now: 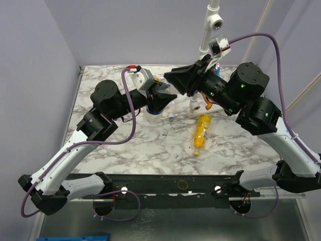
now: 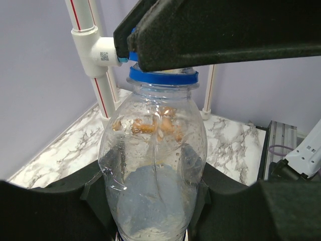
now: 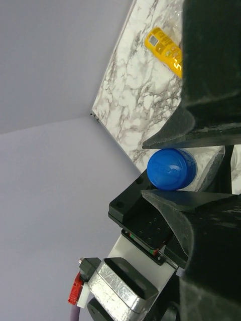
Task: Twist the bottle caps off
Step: Unscrew the bottle cap from the plastic bottle.
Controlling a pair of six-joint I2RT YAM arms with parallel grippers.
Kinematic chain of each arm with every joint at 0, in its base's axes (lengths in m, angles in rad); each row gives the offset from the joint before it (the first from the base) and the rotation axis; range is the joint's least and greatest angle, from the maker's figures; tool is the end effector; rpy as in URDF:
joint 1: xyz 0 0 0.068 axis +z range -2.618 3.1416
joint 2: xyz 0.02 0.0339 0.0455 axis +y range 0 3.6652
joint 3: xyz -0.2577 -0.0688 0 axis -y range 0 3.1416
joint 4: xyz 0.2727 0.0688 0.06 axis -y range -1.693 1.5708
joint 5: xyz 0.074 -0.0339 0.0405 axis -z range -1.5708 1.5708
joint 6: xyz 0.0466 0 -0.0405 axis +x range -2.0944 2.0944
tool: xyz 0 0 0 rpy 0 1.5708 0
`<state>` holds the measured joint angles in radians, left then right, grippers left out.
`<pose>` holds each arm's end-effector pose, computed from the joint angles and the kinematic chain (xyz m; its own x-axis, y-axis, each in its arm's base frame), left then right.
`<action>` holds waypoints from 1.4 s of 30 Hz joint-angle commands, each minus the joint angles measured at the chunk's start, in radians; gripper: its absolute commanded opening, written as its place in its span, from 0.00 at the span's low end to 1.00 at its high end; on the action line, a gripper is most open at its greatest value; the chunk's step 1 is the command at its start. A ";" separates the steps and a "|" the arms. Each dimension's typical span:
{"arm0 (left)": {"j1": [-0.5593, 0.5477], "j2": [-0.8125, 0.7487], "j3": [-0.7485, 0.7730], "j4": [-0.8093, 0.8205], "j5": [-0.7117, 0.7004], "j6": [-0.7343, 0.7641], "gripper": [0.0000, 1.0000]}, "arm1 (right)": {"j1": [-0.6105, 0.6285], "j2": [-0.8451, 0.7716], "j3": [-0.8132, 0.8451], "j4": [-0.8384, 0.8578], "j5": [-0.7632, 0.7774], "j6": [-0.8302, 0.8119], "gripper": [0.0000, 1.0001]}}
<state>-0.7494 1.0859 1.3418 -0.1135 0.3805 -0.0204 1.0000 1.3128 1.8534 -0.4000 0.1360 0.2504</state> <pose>0.1819 -0.1929 0.4852 0.0855 -0.1054 -0.9907 0.9035 0.4272 0.0325 0.1545 0.2290 0.5713 -0.1153 0.2749 -0.9545 -0.7562 0.5988 0.2638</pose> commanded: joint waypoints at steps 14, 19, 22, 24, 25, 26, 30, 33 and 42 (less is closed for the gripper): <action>0.000 -0.012 0.037 -0.106 0.825 -0.043 0.00 | -0.001 -0.205 -0.228 0.204 -0.619 -0.123 0.19; 0.000 -0.012 0.024 -0.124 0.876 -0.045 0.00 | -0.001 -0.225 -0.204 0.152 -0.631 -0.154 0.11; 0.000 -0.014 0.013 -0.125 0.827 -0.023 0.00 | -0.001 -0.231 -0.203 0.135 -0.596 -0.163 0.11; 0.000 -0.014 0.012 -0.126 0.765 -0.003 0.00 | -0.001 -0.221 -0.199 0.116 -0.512 -0.164 0.44; 0.001 -0.014 0.014 -0.126 0.721 0.014 0.00 | -0.001 -0.209 -0.192 0.099 -0.443 -0.157 0.65; 0.000 -0.012 0.015 -0.126 0.675 0.016 0.00 | -0.001 -0.196 -0.184 0.083 -0.342 -0.151 0.82; 0.000 -0.007 0.022 -0.112 0.454 0.087 0.00 | -0.001 -0.137 -0.143 0.051 -0.051 -0.106 1.00; 0.000 -0.011 0.006 -0.076 0.299 0.094 0.00 | -0.001 -0.121 -0.147 0.079 -0.024 -0.057 1.00; 0.000 -0.018 -0.013 -0.019 0.011 0.079 0.00 | -0.001 -0.101 -0.168 0.130 -0.019 0.010 0.94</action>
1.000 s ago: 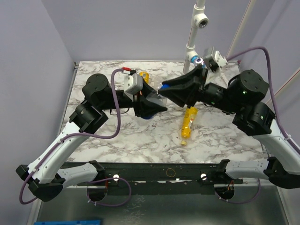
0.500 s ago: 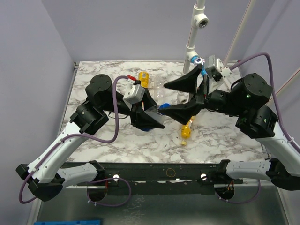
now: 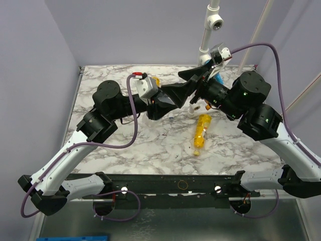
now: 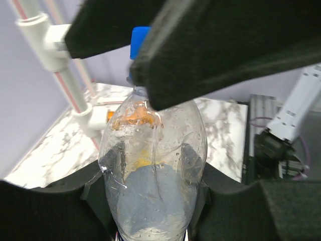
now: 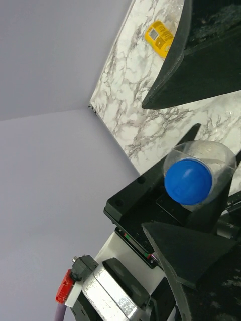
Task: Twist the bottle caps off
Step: Unscrew the bottle cap from the plastic bottle.
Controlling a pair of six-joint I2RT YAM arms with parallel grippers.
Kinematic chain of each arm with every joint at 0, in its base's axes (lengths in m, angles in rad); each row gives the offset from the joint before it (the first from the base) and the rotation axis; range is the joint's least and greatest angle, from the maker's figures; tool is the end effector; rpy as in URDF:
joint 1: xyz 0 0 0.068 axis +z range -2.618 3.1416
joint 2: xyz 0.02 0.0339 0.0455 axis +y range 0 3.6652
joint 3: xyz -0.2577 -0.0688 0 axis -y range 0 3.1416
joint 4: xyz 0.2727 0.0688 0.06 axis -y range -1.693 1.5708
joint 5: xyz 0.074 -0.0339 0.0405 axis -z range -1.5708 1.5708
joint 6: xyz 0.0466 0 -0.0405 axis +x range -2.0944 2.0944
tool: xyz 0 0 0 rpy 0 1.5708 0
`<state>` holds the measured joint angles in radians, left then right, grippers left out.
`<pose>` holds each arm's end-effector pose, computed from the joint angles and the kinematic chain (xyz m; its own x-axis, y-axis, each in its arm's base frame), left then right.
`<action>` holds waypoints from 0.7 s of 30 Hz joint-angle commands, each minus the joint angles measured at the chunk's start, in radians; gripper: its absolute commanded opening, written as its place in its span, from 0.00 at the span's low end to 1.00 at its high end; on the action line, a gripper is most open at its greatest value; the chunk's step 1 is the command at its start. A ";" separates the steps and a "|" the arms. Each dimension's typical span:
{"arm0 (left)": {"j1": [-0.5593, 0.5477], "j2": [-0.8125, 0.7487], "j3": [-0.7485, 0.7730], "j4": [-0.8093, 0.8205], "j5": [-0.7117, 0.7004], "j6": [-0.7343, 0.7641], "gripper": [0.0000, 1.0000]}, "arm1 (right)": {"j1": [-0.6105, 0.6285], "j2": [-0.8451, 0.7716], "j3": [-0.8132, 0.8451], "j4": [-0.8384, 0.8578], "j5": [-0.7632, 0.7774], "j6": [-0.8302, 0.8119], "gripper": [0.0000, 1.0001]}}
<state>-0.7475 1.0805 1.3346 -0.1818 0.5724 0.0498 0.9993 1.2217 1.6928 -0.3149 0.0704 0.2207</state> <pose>0.1738 -0.1955 0.4756 0.1011 -0.0366 -0.9942 0.9638 0.2514 0.0887 0.1470 0.2225 0.5516 -0.0933 0.2586 -0.9615 -0.8004 0.5548 0.2269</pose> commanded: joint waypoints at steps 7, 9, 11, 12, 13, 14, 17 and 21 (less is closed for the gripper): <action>-0.001 -0.016 -0.007 0.067 -0.197 -0.006 0.00 | -0.001 -0.011 -0.009 0.051 0.049 0.055 0.78; 0.000 -0.015 -0.002 0.071 -0.195 -0.010 0.00 | -0.001 0.005 0.003 0.037 0.050 0.055 0.77; -0.001 -0.014 0.000 0.071 -0.186 -0.012 0.00 | 0.000 0.022 0.019 0.025 0.056 0.054 0.77; -0.001 -0.014 0.001 0.071 -0.182 -0.016 0.00 | -0.001 0.027 0.019 0.030 0.057 0.054 0.75; -0.001 -0.014 0.001 0.071 -0.177 -0.020 0.00 | -0.001 0.031 0.019 0.037 0.055 0.053 0.73; 0.000 -0.014 0.001 0.071 -0.172 -0.022 0.00 | -0.001 0.032 0.017 0.045 0.053 0.051 0.70; 0.000 -0.019 -0.003 0.068 -0.149 -0.025 0.00 | -0.001 0.036 0.016 0.067 0.054 0.045 0.56; 0.000 -0.021 -0.010 0.059 -0.036 -0.028 0.00 | -0.001 0.037 0.028 0.071 0.034 0.024 0.33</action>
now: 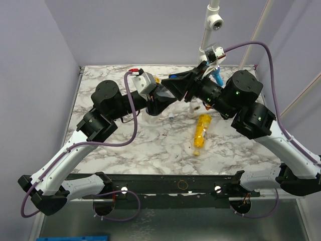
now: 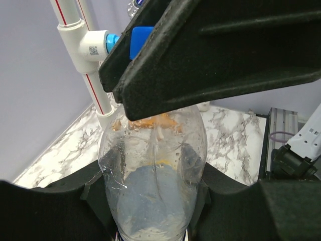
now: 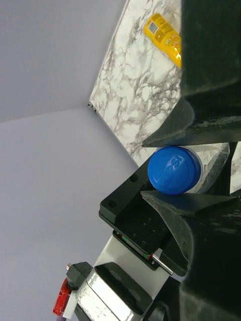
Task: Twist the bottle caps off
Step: Unscrew the bottle cap from the plastic bottle.
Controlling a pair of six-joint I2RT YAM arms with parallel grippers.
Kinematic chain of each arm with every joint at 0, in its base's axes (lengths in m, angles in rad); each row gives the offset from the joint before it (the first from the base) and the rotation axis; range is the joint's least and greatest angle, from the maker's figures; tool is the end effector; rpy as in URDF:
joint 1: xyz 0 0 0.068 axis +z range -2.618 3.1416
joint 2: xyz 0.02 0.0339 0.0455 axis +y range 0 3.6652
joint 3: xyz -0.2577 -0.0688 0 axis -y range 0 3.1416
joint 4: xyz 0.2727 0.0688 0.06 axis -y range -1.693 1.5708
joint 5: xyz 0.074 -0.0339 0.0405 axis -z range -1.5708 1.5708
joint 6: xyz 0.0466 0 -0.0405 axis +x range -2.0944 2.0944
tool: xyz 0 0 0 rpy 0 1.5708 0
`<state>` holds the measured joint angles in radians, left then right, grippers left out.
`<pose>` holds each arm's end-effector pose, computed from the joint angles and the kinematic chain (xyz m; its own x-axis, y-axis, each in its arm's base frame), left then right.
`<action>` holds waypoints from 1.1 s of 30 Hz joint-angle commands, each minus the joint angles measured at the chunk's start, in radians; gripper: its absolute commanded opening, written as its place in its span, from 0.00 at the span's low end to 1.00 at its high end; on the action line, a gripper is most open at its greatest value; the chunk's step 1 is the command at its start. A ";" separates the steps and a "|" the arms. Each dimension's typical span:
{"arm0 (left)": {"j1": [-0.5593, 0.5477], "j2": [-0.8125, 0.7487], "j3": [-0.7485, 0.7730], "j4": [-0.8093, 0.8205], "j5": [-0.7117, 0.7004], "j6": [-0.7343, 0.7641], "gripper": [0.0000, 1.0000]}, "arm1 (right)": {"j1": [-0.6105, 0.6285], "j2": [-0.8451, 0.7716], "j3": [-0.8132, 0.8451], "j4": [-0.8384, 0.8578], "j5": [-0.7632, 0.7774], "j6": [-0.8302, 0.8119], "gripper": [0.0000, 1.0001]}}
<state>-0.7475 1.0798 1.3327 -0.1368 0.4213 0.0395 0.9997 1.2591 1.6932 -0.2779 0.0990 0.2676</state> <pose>0.1801 -0.1929 0.4806 0.1211 -0.0632 -0.9906 0.9142 0.3959 0.0866 0.1563 0.2348 0.5466 -0.1263 0.2902 -0.9486 -0.7787 0.5634 0.2760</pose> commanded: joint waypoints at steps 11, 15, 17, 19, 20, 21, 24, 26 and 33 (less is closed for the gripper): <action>0.000 -0.002 0.026 -0.073 0.725 -0.084 0.00 | -0.001 -0.117 0.004 -0.010 -0.513 -0.171 0.09; 0.000 0.007 0.034 -0.076 0.764 -0.098 0.00 | -0.001 -0.152 0.013 -0.047 -0.542 -0.202 0.01; 0.000 0.008 0.035 -0.076 0.764 -0.098 0.00 | -0.001 -0.164 0.014 -0.062 -0.532 -0.214 0.01; 0.000 0.009 0.036 -0.077 0.763 -0.096 0.00 | -0.001 -0.169 0.012 -0.069 -0.508 -0.222 0.01; 0.000 0.009 0.036 -0.077 0.761 -0.094 0.00 | -0.001 -0.170 0.011 -0.073 -0.491 -0.226 0.01; 0.000 0.009 0.038 -0.077 0.757 -0.091 0.00 | -0.001 -0.165 0.012 -0.079 -0.468 -0.230 0.01; 0.000 0.007 0.039 -0.078 0.718 -0.077 0.00 | -0.001 -0.149 0.016 -0.099 -0.384 -0.237 0.01; 0.000 0.002 0.033 -0.081 0.661 -0.060 0.00 | -0.001 -0.129 0.027 -0.113 -0.308 -0.234 0.22; 0.000 -0.008 0.011 -0.072 0.352 0.011 0.00 | -0.001 -0.096 0.079 -0.100 -0.033 -0.163 1.00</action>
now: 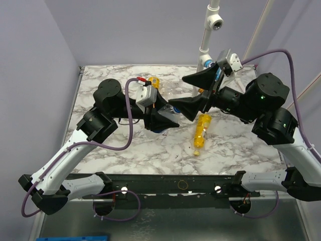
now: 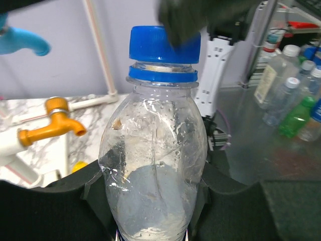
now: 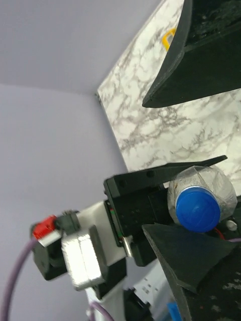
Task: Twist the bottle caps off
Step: Unscrew the bottle cap from the plastic bottle.
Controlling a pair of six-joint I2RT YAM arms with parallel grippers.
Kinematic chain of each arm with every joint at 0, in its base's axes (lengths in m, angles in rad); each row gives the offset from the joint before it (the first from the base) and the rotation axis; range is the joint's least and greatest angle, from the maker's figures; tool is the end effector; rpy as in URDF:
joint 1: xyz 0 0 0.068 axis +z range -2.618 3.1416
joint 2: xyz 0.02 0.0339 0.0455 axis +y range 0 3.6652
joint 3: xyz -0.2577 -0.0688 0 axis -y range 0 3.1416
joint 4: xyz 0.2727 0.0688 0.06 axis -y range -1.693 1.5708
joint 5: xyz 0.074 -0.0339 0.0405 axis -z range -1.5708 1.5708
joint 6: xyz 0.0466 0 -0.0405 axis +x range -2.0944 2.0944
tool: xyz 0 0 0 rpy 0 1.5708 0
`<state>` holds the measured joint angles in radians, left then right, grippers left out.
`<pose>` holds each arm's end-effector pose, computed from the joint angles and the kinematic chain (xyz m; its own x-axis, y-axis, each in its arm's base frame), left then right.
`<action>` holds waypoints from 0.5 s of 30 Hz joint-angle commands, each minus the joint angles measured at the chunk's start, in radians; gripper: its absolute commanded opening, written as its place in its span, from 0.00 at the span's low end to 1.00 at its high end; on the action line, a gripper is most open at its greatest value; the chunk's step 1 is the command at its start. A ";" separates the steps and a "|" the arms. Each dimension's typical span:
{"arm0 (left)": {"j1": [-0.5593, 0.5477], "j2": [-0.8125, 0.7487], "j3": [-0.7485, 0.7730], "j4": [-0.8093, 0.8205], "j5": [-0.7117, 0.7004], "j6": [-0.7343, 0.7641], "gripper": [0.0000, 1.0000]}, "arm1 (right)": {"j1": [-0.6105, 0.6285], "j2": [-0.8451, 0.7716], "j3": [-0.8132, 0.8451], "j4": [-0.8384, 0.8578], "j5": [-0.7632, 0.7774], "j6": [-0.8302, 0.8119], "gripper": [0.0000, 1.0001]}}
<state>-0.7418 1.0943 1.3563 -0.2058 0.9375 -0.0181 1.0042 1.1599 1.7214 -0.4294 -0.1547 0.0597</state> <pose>0.1597 -0.1973 0.4768 0.0234 -0.0360 -0.9991 0.9938 -0.1081 0.0272 0.1201 0.2021 0.5615 0.0159 0.1349 -0.9907 -0.9182 0.3941 0.0389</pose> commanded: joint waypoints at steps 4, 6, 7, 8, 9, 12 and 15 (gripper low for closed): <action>-0.006 -0.030 -0.039 0.063 -0.320 0.049 0.00 | -0.006 0.036 0.079 0.072 0.237 0.117 1.00; -0.006 -0.031 -0.044 0.087 -0.383 0.044 0.00 | -0.006 0.074 0.107 0.049 0.232 0.143 1.00; -0.005 -0.031 -0.045 0.097 -0.414 0.042 0.00 | -0.006 0.094 0.119 0.038 0.239 0.158 1.00; -0.006 -0.031 -0.045 0.106 -0.456 0.036 0.00 | -0.006 0.111 0.129 0.029 0.249 0.167 1.00; -0.006 -0.030 -0.045 0.114 -0.490 0.030 0.00 | -0.006 0.127 0.132 0.026 0.257 0.176 0.99; 0.002 -0.030 -0.040 0.139 -0.621 -0.031 0.00 | -0.005 0.148 0.124 0.043 0.301 0.200 0.93; 0.012 -0.044 -0.051 0.144 -0.620 -0.027 0.00 | -0.005 0.149 0.101 0.086 0.329 0.216 0.84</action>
<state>-0.7391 1.0817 1.3197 -0.1173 0.4576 -0.0090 1.0000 1.3071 1.8400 -0.3851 0.0944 0.2272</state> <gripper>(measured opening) 0.460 0.886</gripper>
